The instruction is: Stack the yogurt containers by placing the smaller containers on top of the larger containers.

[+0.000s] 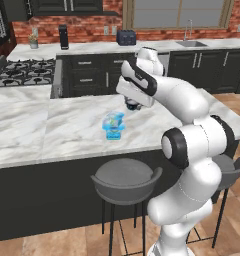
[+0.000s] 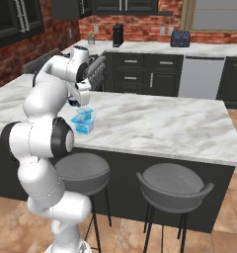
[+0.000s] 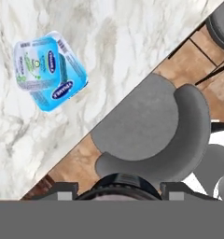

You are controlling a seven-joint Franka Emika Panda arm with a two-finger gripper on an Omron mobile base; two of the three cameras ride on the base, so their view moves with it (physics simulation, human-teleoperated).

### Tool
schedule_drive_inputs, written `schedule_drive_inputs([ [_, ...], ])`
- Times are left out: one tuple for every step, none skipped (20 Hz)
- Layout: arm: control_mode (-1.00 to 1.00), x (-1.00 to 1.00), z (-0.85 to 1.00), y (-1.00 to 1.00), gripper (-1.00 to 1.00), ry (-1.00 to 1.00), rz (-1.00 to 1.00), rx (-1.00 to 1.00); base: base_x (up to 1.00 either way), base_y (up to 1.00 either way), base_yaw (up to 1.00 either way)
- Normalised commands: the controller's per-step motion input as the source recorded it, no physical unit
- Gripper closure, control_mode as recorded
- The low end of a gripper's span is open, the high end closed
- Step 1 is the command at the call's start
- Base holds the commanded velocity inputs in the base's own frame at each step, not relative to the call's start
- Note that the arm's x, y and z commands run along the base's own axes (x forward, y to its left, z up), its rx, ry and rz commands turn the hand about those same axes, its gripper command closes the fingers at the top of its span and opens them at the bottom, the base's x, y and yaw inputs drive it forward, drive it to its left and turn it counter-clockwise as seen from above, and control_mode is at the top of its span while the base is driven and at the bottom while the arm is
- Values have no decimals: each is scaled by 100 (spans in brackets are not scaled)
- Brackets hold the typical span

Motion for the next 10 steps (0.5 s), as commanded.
schedule_drive_inputs([
  [-100,19,-7,0,100,0,-16,0,0,0,0],
  [-100,22,-6,0,100,0,-17,0,0,0,0],
  [-100,26,-6,0,100,0,-17,0,0,0,0],
  [-100,27,-6,0,100,0,-16,0,0,0,0],
  [-100,27,-4,0,100,0,-16,0,0,0,0],
  [-100,27,-3,0,100,0,-16,0,0,0,0],
  [-100,26,-3,0,100,0,-16,0,0,0,0],
  [-100,29,-3,0,100,-1,-16,0,0,0,0],
  [-100,26,-2,0,100,0,-15,0,0,0,0],
  [-100,28,-3,0,100,0,-15,0,0,0,0],
])
